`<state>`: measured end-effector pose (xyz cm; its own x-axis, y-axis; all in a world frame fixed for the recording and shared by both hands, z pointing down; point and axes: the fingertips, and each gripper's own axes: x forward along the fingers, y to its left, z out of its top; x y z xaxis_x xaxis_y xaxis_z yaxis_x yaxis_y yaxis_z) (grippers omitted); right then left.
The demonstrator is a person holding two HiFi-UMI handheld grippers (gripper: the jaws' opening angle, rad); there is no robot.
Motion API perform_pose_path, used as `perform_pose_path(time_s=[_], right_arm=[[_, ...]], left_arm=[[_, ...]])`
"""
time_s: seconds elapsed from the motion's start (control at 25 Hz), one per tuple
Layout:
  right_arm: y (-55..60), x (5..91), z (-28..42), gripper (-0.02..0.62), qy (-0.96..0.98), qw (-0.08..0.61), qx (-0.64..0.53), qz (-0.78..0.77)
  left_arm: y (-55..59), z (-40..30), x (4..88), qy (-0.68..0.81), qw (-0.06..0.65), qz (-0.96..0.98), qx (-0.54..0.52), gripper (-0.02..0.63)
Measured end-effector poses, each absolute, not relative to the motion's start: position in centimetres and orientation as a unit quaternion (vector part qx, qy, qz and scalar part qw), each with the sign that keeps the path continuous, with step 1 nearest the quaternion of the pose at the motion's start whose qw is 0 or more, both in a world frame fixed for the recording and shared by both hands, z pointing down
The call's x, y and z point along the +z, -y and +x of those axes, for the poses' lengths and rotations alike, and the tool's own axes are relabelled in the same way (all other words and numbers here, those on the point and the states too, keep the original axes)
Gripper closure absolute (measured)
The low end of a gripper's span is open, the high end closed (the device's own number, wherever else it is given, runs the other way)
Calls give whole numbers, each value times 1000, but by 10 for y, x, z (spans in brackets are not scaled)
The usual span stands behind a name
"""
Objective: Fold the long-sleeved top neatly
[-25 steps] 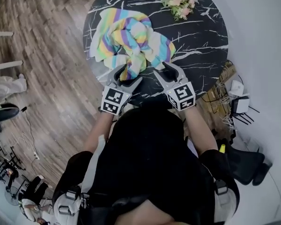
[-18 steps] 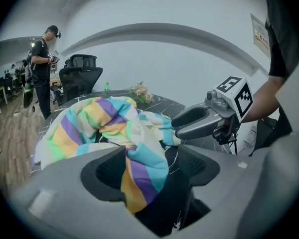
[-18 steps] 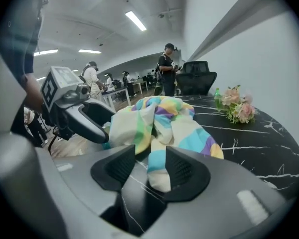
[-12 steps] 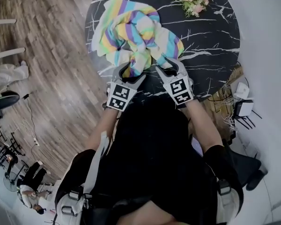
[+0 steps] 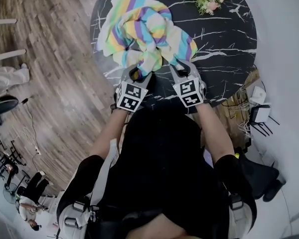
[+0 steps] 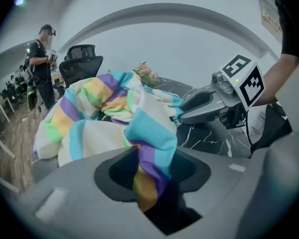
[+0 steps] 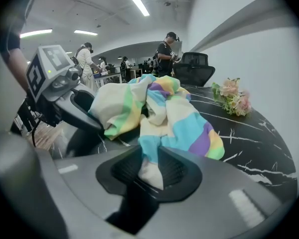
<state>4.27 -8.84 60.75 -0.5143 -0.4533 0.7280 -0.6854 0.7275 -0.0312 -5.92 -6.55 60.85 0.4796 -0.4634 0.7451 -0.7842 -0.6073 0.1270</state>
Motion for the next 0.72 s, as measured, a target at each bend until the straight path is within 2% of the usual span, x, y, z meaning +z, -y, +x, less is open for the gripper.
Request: perform_pose_path(time_s=[0.08, 0.16, 0.44, 0.72], right_arm=[[89, 608, 48, 531, 849, 373, 156, 339], [85, 609, 54, 559, 842, 379, 162, 348], [66, 607, 110, 569, 811, 391, 173, 399], [54, 605, 168, 569, 776, 409, 173, 447]], left_arm=[[66, -64, 610, 381, 231, 825, 346, 497], [64, -67, 612, 378, 234, 827, 345, 522], [65, -71, 599, 368, 216, 833, 351, 568], [53, -104, 590, 392, 222, 817, 361, 574]])
